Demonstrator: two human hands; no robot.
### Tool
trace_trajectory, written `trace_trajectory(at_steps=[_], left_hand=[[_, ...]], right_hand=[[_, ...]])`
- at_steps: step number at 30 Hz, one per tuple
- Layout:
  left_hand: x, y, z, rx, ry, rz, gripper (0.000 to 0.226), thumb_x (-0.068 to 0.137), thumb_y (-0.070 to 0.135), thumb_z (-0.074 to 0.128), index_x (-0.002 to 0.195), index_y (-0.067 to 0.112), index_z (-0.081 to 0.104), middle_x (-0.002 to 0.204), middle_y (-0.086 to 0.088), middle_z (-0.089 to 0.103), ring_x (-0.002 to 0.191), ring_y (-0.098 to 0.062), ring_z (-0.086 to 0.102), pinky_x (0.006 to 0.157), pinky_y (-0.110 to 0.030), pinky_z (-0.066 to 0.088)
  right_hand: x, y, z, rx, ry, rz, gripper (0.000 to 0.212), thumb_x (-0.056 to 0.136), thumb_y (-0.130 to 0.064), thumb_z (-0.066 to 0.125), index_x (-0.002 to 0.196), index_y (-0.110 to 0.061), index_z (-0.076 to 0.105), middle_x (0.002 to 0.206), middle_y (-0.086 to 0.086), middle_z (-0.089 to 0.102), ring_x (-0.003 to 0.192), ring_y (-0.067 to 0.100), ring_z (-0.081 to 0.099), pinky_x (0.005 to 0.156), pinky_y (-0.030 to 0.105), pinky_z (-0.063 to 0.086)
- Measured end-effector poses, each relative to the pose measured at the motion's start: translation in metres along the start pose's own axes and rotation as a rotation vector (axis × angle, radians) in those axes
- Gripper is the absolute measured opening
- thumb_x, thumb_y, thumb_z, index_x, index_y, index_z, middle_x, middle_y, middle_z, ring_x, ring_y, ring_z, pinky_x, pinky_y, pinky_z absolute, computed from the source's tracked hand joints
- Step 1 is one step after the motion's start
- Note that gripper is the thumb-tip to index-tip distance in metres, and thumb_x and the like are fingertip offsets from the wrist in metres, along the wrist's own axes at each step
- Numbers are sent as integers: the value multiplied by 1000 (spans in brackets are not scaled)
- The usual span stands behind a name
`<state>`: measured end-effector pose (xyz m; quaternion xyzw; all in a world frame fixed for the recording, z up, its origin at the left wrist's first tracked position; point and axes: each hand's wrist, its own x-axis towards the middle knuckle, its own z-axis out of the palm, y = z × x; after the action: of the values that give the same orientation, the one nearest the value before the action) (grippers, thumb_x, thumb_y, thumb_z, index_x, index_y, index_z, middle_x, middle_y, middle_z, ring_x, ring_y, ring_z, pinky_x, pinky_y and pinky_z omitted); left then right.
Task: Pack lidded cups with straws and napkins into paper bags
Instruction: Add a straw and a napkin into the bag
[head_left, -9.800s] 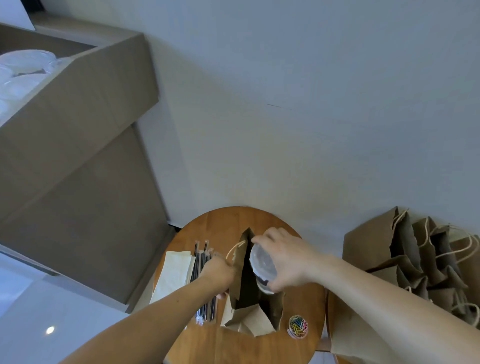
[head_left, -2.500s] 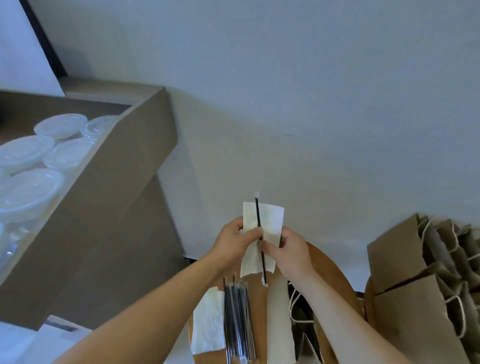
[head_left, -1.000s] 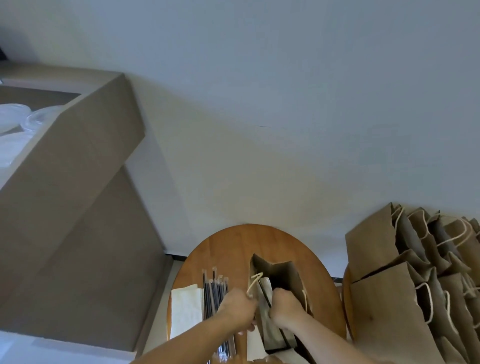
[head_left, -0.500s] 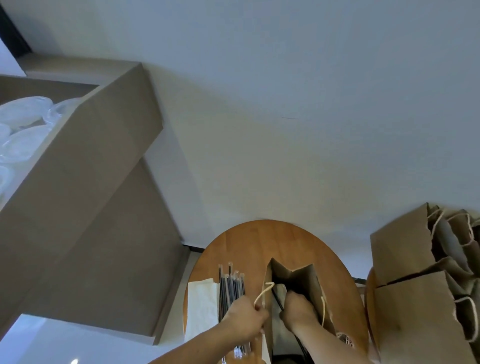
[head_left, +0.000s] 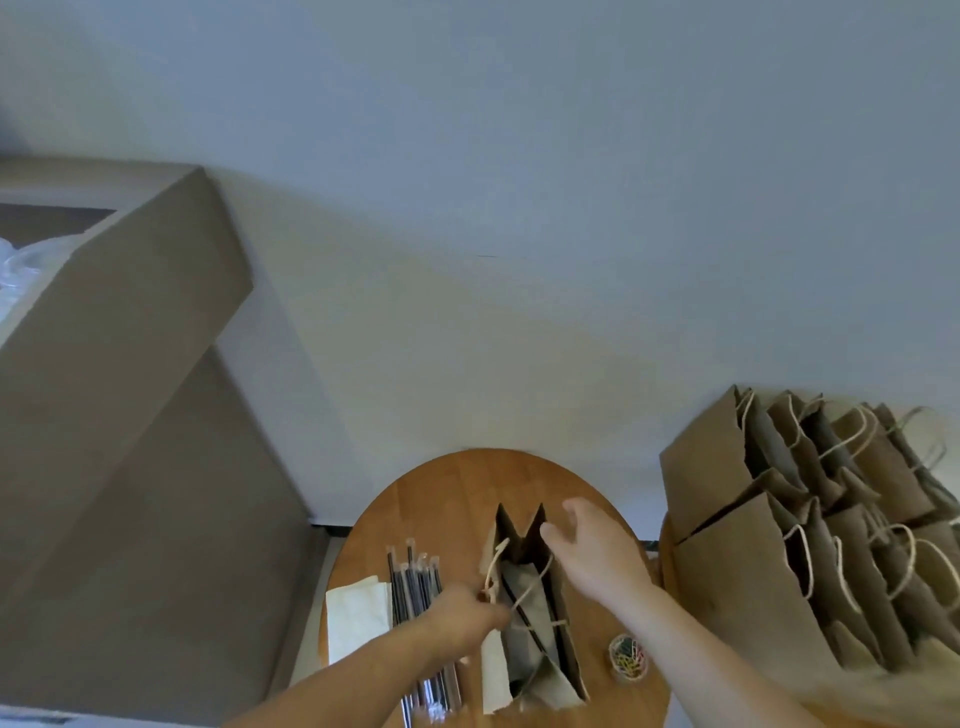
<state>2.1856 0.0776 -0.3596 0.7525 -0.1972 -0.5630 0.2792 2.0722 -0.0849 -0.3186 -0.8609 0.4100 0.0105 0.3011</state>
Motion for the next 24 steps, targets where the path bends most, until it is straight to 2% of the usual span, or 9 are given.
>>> trace_trajectory(at_steps=[3,6,8,10,13,17,20,22,24], left_hand=[[1,-2,7,-14,-95,13,55,78,24,67,130,18,51,108,1,59,97,-15,59,72,-23,51],[1,1,19,8,-158,53,61,72,24,73,128,30,51,119,-2,61,102,-15,59,77,-24,52],[2,4,30,8,-155,89,55,70,19,74,120,32,55,108,0,67,93,-14,63,76,-24,52],[4,6,41,-47,-126,126,51,69,16,77,115,31,59,92,11,69,84,-6,65,71,-19,52],[8,13,53,30,104,112,41,71,29,77,110,24,63,85,13,67,76,-2,63,62,-14,49],[10,20,62,257,381,47,12,85,36,60,88,25,65,78,6,66,76,-17,67,60,-25,50],[11,22,60,298,429,17,24,92,29,54,68,29,55,68,7,58,71,-17,65,58,-24,51],[17,26,54,337,440,17,29,95,30,53,66,26,55,64,7,55,62,-14,59,51,-22,47],[25,36,45,414,423,51,29,96,34,53,72,20,59,63,6,54,60,-15,57,53,-23,46]], right_hand=[[-11,23,14,150,-226,195,53,102,-53,35,136,-16,51,136,6,57,105,13,56,93,29,44],[-25,26,30,435,-341,284,41,103,-52,33,103,-26,63,110,-1,66,91,8,58,83,28,49],[-30,20,36,576,-357,308,46,102,-51,35,94,-22,69,98,3,72,88,16,64,74,30,52],[-32,14,39,648,-355,288,46,102,-43,37,88,-20,75,93,6,75,85,22,67,75,35,52],[-32,14,41,665,-354,250,43,99,-31,37,82,-26,76,92,0,75,89,22,66,77,37,50],[-28,25,43,647,-403,181,38,95,-21,38,89,-24,75,91,3,71,82,21,59,71,34,44],[-19,38,36,477,-357,34,30,97,-16,42,102,-27,70,95,-7,70,84,10,63,77,31,51],[-10,47,25,233,-234,-98,29,95,-21,50,120,-33,60,107,-17,63,77,1,59,68,19,45],[1,55,14,26,-31,-239,46,92,-21,57,136,-32,48,131,-16,47,88,4,61,72,19,47]])
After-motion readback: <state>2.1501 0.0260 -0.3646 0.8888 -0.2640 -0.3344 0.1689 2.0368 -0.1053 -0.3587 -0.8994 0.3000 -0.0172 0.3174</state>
